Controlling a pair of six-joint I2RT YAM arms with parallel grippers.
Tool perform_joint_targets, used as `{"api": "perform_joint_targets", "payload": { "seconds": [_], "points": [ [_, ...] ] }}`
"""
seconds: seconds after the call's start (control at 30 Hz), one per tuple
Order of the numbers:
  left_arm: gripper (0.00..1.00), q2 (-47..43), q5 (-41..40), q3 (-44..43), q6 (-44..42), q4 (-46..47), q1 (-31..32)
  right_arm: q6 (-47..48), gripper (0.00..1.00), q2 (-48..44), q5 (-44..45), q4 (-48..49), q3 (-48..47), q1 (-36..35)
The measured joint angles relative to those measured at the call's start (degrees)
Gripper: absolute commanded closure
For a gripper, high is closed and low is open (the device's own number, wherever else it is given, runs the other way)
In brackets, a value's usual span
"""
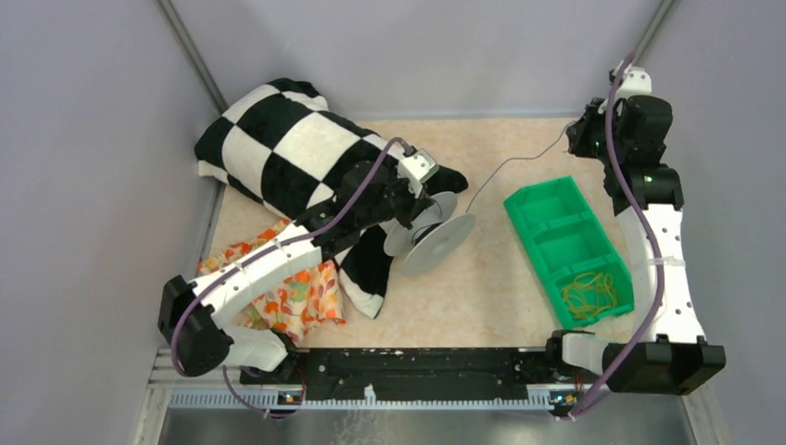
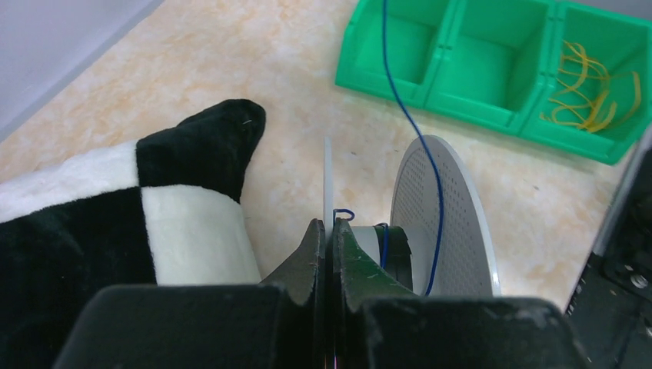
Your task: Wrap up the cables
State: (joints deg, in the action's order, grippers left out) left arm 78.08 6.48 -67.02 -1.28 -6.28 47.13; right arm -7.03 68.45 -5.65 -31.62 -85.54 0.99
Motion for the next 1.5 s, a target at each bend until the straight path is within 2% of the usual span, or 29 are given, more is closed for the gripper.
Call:
{"api": "perform_joint_targets", "payload": {
  "seconds": [0.23, 0.37, 0.6, 0.8, 0.93, 1.03, 1.3, 1.5],
  "points": [
    [1.00, -4.83, 9.79, -3.65, -2.43, -8.11, -0.22, -4.02, 1.00, 0.81, -5.40, 2.67, 11.67, 2.67],
    [1.00, -5.20, 18.49, -8.66, -2.08, -10.19, -2.10, -5.81, 1.00, -0.17, -10.01, 5.05, 17.64, 2.64],
    [1.00, -5.86, 34.40, -12.26, 6.40, -6.86, -13.88, -7.98, 1.00, -5.27, -13.07, 6.01, 27.08, 2.64],
    [1.00, -5.84, 38.42, -14.73, 14.97, -1.97, -19.08, -10.82, 1.00, -9.22, -15.54, 7.61, 33.97, 2.64],
    [1.00, -5.64, 38.60, -14.84, 20.90, 2.82, -20.59, -14.86, 1.00, -11.61, -18.93, 10.54, 39.52, 1.79],
    [1.00, -4.68, 36.79, -14.84, 27.21, 7.98, -21.77, -17.46, 1.00, -13.99, -19.26, 11.63, 42.45, -2.71],
    [1.00, 0.63, 27.41, -12.74, 42.10, 21.49, -24.09, -21.70, 1.00, -17.22, -17.27, 14.45, 46.49, -13.88],
    [1.00, 3.19, 16.37, -6.29, 48.81, 22.69, -24.11, -25.40, 1.00, -18.80, -11.61, 15.17, 47.30, -26.21]
  ]
}}
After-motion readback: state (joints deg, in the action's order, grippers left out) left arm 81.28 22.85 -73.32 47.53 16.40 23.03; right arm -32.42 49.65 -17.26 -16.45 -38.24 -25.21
